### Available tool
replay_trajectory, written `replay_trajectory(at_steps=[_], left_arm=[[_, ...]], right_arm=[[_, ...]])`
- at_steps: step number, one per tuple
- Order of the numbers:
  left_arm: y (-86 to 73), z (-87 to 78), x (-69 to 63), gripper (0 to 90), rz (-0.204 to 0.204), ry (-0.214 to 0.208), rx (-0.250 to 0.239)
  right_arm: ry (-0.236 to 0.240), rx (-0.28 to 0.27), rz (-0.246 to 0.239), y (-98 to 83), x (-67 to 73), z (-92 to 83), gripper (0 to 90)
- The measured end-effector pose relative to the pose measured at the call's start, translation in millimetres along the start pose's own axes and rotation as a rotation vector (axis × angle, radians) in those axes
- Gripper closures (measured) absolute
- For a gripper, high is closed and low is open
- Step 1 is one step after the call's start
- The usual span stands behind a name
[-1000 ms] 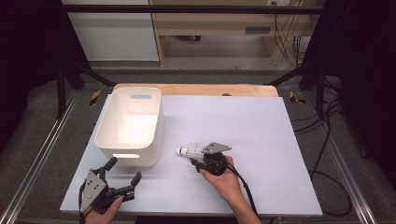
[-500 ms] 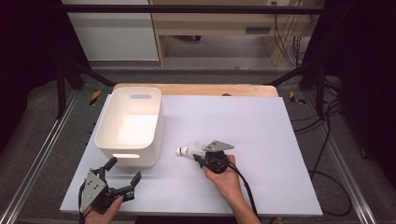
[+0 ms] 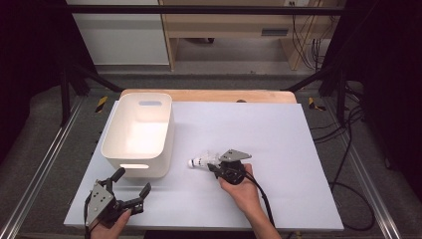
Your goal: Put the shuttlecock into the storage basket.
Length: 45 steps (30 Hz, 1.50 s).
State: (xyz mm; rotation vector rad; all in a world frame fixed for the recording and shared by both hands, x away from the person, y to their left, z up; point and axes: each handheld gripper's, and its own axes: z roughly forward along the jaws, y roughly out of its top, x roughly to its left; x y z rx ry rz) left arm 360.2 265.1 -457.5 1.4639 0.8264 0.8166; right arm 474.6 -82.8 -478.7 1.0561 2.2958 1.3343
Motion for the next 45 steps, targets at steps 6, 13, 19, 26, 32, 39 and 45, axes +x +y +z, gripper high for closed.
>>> replay_trajectory(at_steps=[6, 13, 19, 26, 32, 39, 45], left_arm=[[-0.1, 0.5, -0.4, 3.2, 0.0, -0.001, 0.003], [-0.1, 0.6, -0.1, 3.2, -0.001, -0.001, 0.002], [-0.1, 0.7, 0.1, 3.2, 0.0, -0.002, 0.001], [0.3, 1.1, 0.0, 3.2, 0.002, -0.007, 0.001], [0.7, 2.5, -0.1, 3.5, 0.004, -0.014, -0.001], [0.5, 4.0, 2.5, 3.5, -0.006, -0.012, -0.007], [0.7, 4.8, 0.7, 3.5, 0.007, -0.019, -0.004]], right_arm=[[0.011, 0.009, 0.002, 2.1, -2.6, -1.7, 86.6], [0.028, 0.007, -0.002, 2.6, -4.0, -2.5, 89.2], [0.031, 0.0, -0.006, 4.5, -4.2, -5.1, 89.3], [0.027, -0.016, -0.031, 20.0, -3.5, -19.4, 89.3], [0.021, -0.036, -0.066, 44.0, -4.9, -35.7, 89.3], [0.026, -0.05, -0.105, 73.8, -4.5, -50.1, 89.3], [0.018, -0.052, -0.145, 100.2, -4.6, -60.0, 89.3]])
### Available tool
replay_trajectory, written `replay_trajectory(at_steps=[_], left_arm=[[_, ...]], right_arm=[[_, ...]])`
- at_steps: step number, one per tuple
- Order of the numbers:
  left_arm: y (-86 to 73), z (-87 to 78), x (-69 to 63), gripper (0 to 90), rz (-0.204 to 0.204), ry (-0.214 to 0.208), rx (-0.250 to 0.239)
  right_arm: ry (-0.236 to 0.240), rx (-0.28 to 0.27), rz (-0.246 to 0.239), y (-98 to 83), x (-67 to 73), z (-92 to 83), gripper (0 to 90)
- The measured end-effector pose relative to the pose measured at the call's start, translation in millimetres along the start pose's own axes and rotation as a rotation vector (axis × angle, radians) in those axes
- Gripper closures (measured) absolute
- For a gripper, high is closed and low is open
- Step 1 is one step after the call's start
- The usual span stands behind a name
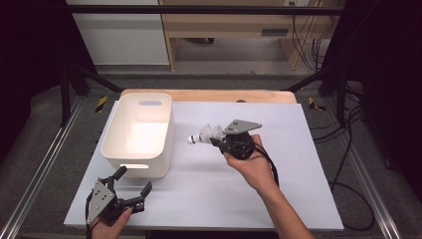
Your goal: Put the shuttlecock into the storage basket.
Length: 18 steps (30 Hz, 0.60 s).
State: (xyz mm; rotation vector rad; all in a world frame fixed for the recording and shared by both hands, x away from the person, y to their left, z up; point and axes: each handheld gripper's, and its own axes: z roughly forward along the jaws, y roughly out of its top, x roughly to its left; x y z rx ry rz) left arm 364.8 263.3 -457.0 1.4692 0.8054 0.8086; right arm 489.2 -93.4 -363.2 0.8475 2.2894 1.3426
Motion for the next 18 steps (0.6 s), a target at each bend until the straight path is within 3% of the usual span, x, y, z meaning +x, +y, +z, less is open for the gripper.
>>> replay_trajectory(at_steps=[8, 18], left_arm=[[-0.7, 1.0, -1.6, 3.5, 0.007, 0.001, 0.008], [-1.1, -1.5, 2.3, 3.5, 0.001, 0.012, 0.004]], right_arm=[[0.002, -0.002, -0.057, 35.1, -1.4, -3.2, 89.3], [0.029, -0.01, -0.091, 76.1, 1.2, 16.8, 89.3]])
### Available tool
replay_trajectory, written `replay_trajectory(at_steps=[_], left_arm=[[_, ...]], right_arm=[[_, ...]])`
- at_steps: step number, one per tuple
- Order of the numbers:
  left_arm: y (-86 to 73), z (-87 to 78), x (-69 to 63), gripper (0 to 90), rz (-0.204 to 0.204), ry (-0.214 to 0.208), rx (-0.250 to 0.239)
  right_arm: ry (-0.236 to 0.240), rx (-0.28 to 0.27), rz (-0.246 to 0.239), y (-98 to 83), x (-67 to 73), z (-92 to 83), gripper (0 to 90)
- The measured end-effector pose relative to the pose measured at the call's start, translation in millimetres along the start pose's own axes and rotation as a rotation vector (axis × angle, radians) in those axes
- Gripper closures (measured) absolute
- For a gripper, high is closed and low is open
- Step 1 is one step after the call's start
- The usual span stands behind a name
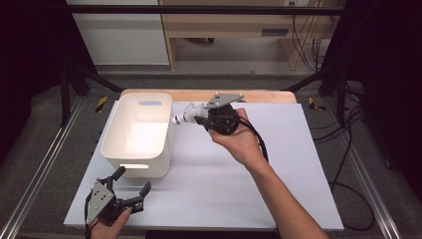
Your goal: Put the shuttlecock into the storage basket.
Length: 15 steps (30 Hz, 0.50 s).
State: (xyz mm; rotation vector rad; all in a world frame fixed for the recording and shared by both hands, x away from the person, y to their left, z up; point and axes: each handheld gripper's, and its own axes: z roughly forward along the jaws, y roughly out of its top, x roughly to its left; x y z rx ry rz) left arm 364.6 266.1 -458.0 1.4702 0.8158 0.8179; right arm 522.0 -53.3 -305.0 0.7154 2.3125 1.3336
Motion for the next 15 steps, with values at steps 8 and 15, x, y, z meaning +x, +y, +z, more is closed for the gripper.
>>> replay_trajectory(at_steps=[8, 15], left_arm=[[0.5, 1.0, -2.3, 3.4, 0.0, -0.007, -0.001], [0.1, 1.0, -1.9, 3.4, 0.0, -0.007, 0.001]], right_arm=[[0.018, -0.01, -0.016, 20.5, 7.7, 13.5, 89.3], [0.035, 0.017, -0.054, 29.8, 14.9, 26.1, 89.3]])
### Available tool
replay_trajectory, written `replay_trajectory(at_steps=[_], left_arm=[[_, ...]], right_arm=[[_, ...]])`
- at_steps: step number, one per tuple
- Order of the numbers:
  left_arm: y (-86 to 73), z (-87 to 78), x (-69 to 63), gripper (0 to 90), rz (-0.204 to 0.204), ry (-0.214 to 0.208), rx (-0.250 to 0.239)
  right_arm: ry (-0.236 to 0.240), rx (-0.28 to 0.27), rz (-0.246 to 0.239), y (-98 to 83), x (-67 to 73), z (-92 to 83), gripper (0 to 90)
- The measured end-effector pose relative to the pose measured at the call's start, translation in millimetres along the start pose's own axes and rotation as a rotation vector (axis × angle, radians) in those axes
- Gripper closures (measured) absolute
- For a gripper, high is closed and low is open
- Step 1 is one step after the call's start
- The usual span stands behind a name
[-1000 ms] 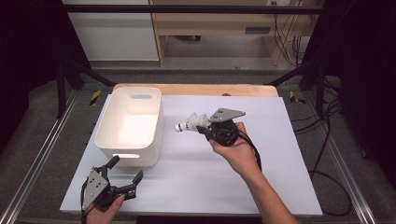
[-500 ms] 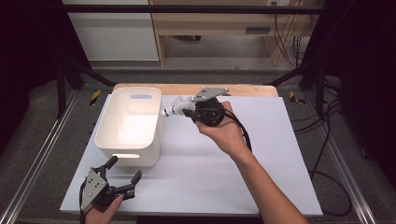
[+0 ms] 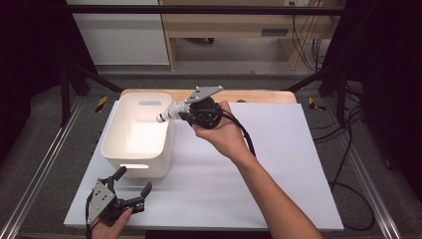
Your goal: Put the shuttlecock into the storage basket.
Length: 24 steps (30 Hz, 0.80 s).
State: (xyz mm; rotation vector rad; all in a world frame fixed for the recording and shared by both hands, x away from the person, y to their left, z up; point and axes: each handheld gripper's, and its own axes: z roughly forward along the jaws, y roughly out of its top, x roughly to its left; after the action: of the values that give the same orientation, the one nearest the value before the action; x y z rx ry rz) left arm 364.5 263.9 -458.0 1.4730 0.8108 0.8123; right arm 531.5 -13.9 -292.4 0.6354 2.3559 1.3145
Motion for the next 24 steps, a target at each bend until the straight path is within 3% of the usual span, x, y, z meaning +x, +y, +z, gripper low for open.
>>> replay_trajectory(at_steps=[24], left_arm=[[-0.1, 0.3, -0.4, 3.5, -0.001, -0.001, 0.001]], right_arm=[[0.032, 0.021, -0.084, 33.9, 15.8, 29.7, 89.3]])
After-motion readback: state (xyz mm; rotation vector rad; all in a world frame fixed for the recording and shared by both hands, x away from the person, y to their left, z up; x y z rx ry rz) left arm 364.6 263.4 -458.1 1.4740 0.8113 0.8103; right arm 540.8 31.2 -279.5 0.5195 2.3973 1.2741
